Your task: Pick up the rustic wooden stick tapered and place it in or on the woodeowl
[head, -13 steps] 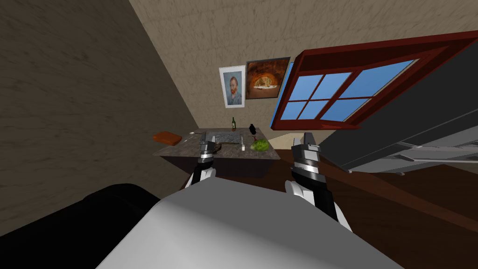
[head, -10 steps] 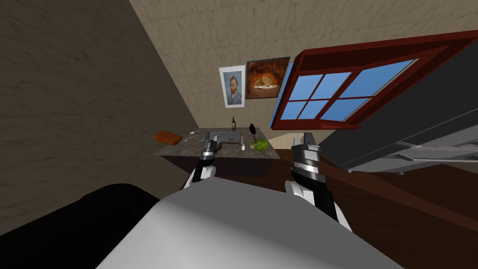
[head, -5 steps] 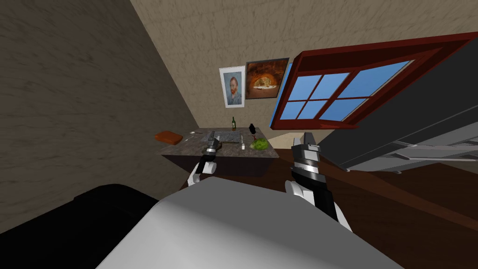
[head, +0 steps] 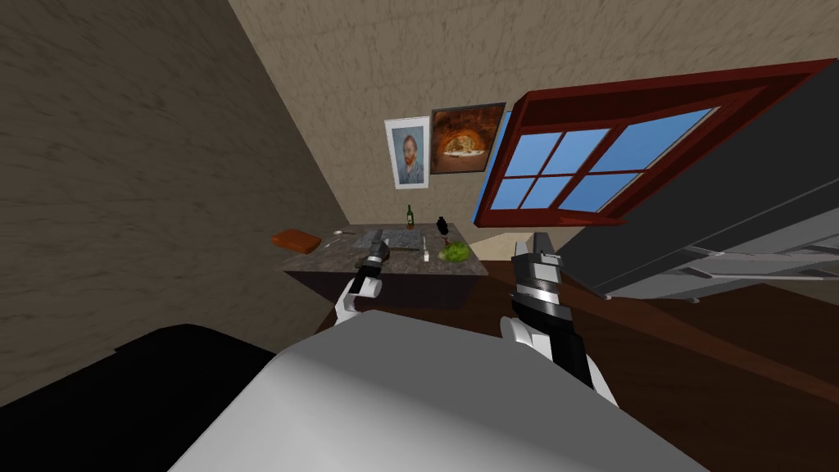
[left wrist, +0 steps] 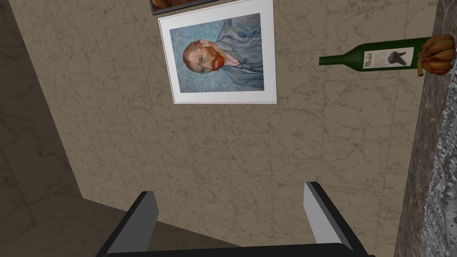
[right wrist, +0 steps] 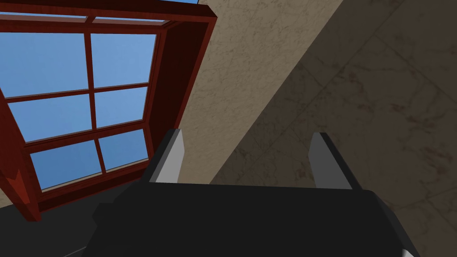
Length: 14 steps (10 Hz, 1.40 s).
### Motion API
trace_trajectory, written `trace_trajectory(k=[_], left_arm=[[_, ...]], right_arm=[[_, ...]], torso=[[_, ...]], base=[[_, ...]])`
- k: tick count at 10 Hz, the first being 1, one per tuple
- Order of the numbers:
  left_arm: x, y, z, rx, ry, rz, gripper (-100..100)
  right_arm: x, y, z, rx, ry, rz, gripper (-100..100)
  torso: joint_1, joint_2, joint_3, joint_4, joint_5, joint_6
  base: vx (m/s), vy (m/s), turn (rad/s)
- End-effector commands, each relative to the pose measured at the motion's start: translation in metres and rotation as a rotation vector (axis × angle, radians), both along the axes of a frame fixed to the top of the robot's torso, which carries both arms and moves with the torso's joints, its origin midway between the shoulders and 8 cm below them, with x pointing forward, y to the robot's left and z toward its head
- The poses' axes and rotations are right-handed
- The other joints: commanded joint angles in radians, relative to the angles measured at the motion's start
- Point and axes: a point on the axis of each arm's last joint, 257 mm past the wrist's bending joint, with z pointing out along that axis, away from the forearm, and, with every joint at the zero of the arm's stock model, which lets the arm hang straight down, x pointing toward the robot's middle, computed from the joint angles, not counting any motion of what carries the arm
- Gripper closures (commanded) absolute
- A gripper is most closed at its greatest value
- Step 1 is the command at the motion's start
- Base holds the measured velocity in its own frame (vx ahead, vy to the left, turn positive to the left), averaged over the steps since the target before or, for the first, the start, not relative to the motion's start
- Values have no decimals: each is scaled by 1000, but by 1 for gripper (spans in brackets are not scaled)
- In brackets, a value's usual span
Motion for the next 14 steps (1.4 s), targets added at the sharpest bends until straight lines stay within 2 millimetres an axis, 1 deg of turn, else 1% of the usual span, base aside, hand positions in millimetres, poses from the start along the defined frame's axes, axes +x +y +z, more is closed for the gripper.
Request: trace_trajectory(k=[1,2,3,4,5,6,7,8,11,12,13,14], left_arm=[[12,2,-9,1,39,1,-100],[27,4,-15,7,68,1,-100],[29,5,-19,5,90,2,-100],[43,8,-26,10,120,4,-100],[46,8,-31,8,143,5,-100],[61,11,-36,13,171,8,-100],[62,12,-42,11,199,10,-100],[74,15,-46,15,229,15,-100],[94,20,-66,13,312,24,-100],[105,25,-70,16,339,31,-100],[109,25,-77,13,368,33,-100],[120,29,-79,15,394,40,-100]], right_arm=[[0,0,0,0,0,0,0],[0,0,0,0,0,0,0],[0,0,0,0,0,0,0],[0,0,0,0,0,0,0],[0,0,0,0,0,0,0],[0,0,0,0,0,0,0],[0,0,0,0,0,0,0],[0,0,0,0,0,0,0],[0,0,0,0,0,0,0],[0,0,0,0,0,0,0],[0,0,0,0,0,0,0],[0,0,0,0,0,0,0]], torso=[[0,0,0,0,0,0],[0,0,0,0,0,0],[0,0,0,0,0,0],[0,0,0,0,0,0],[0,0,0,0,0,0],[0,0,0,0,0,0],[0,0,0,0,0,0],[0,0,0,0,0,0],[0,0,0,0,0,0],[0,-1,0,0,0,0],[0,-1,0,0,0,0],[0,-1,0,0,0,0]], base=[[-20,-7,-8],[-21,-9,-10],[-18,-7,-8],[-23,-11,-11],[-19,-10,-9],[-22,-7,-9],[-19,-3,-11],[-21,-9,-14],[-18,-6,-12],[-19,-7,-21],[-14,-7,-12],[-15,-12,-21]])
